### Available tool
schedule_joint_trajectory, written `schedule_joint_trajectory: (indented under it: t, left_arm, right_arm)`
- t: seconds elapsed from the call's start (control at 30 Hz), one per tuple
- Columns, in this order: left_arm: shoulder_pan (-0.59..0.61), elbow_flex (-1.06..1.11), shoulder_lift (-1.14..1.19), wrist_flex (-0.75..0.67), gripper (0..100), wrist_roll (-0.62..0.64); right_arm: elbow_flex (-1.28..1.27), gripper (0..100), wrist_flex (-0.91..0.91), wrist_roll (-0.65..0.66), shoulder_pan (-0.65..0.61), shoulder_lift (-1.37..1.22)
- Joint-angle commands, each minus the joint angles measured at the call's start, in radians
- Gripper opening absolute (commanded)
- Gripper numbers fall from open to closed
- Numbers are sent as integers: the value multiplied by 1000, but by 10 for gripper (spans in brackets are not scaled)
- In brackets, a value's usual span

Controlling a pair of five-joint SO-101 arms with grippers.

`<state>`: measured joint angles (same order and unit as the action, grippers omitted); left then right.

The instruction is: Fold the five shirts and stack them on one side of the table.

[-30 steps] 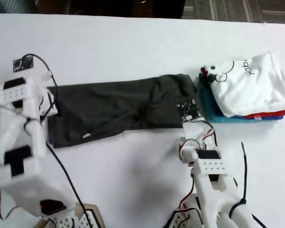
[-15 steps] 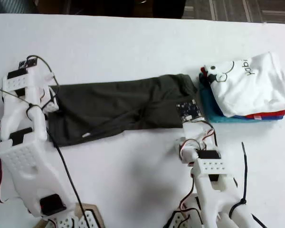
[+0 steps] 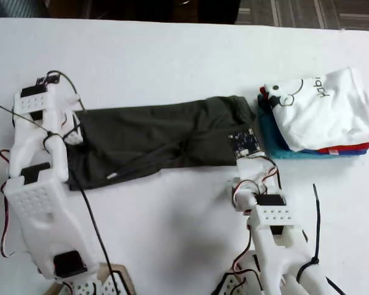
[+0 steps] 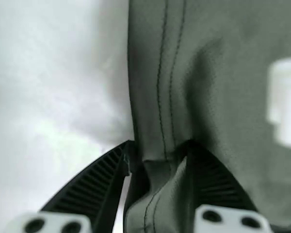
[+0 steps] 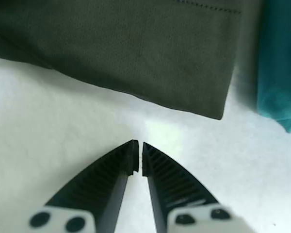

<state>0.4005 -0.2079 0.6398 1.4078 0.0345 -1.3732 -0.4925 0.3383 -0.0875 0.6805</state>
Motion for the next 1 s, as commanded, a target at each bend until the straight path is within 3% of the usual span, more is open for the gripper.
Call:
schedule_joint_trajectory:
  t: [0.0,0.03,0.17,0.5,0.97]
  left_arm:
    - [-41,5,8,17,81,-25]
    - [-35,7,8,17,20,-28]
    - [29,8,8,17,26,-32]
    - [313,-65,8,17,28,-193]
    - [453,-93,8,18,28,-302]
  right_arm:
    - [5,20,18,-6,8,27]
    - [5,20,18,-6,10,27]
    - [5,20,18,-6,12,27]
    - [5,20,19,-14,15,27]
    - [5,20,19,-14,15,28]
